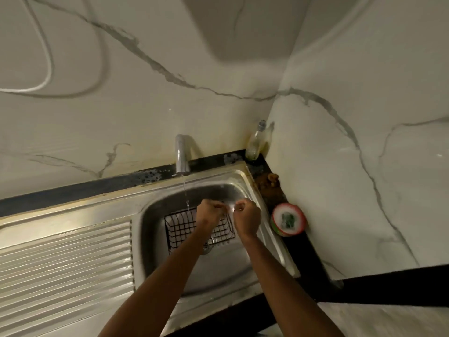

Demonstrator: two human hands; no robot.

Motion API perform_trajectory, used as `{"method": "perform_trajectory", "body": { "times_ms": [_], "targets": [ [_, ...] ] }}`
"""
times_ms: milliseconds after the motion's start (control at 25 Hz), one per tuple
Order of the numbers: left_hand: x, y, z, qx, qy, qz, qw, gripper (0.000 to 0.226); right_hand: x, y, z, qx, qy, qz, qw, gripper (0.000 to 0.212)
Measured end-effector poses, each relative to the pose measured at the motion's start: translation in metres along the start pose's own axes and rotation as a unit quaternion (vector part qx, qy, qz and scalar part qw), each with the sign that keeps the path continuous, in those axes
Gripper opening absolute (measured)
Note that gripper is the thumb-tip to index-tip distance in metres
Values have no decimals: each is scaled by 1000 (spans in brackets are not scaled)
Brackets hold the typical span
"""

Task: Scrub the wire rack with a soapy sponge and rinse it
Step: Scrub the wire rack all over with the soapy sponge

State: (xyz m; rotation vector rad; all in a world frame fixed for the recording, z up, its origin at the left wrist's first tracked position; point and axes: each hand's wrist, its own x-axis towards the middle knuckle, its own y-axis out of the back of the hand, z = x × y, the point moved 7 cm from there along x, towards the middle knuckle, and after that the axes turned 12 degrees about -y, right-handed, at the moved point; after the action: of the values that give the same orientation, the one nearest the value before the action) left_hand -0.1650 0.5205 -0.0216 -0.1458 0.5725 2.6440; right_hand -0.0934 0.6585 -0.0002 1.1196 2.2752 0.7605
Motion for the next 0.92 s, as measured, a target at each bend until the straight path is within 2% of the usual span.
{"method": "perform_trajectory", "body": {
  "times_ms": [80,160,320,520,720,800,920],
  "targets": [
    [-6,-48,11,-33,12,-51,998,6,17,56,26,-20,-18,100,995,20],
    [-11,-88,15,-58,22,-84,995,7,36,102,52,-96,-52,162,981,23],
    [-21,-132,18,-91,57,-91,990,17,54,122,87,-269,-96,77,955,41],
    [-24,-155,22,-105,76,-88,988,28,66,118,81,-377,-38,34,925,44],
    [-22,-161,32,-71,60,-89,992,30,71,109,85,-386,-26,-15,922,56],
    [-22,-162,30,-53,56,-90,993,32,71,112,83,-381,-31,-7,924,58],
    [-23,-164,26,-59,63,-89,992,34,74,123,77,-390,-22,22,920,50]
  ]
}}
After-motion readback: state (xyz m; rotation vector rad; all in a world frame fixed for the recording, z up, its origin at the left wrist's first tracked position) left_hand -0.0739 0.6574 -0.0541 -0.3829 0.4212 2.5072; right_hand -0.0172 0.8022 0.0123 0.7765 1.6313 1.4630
